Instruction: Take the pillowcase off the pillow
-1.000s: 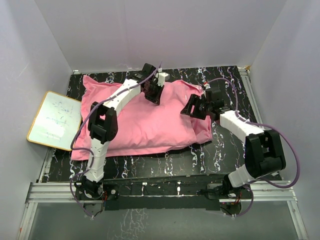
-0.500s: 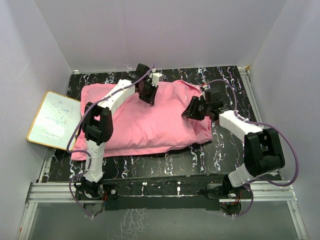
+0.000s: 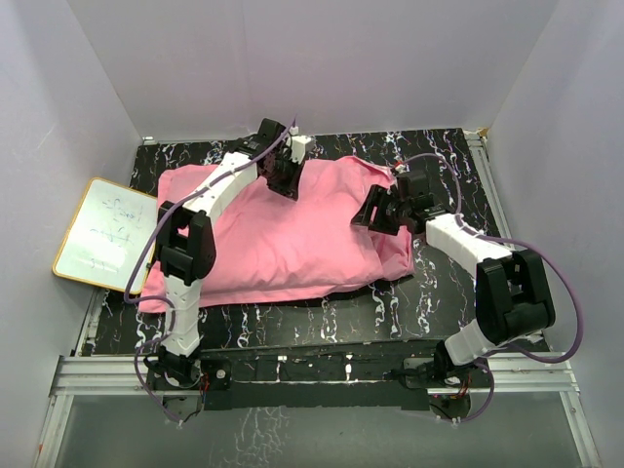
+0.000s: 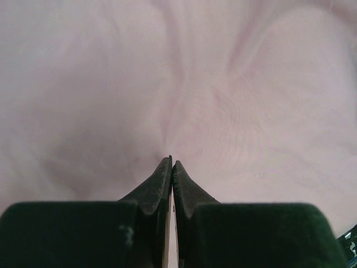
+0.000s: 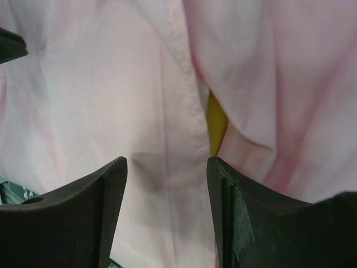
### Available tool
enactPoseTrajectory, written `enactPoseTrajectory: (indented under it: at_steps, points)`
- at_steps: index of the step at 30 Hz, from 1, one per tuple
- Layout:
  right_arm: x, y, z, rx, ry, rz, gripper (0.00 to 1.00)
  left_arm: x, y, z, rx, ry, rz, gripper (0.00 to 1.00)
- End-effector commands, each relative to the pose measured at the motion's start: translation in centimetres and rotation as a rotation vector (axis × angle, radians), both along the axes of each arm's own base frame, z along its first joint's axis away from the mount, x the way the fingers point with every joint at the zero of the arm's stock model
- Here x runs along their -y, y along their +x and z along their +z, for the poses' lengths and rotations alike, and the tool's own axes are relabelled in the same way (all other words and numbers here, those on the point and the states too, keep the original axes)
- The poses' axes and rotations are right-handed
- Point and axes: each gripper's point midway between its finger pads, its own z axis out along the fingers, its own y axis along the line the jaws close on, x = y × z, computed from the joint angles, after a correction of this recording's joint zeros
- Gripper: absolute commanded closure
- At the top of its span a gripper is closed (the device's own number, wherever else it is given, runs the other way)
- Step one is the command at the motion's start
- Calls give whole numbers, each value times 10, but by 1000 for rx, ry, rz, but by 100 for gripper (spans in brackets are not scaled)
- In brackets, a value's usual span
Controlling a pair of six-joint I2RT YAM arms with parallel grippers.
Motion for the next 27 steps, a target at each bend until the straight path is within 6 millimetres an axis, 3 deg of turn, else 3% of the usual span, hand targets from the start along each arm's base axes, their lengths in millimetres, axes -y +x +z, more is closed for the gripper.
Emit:
enactPoseTrajectory:
  at_steps: [1,7,15,18,24,27]
  points:
    - [12,18,18,77,-29,-47,37,-5,-8,46,60,-56,-3,100]
    - [17,13,8,61,-47,-47,34,-11,-9,42,53,-50,-2,100]
    - [-15,-7,7,42,141,82,39,-14,-9,36,40,-51,3,100]
    - [-17,-7,16,65,151,92,47,-14,-8,37,43,-53,2,100]
    - [-10,-1,46,145,112,62,74,-13,-8,38,40,-59,5,100]
    - [-11,-1,52,161,94,56,81,-12,-7,40,44,-64,11,100]
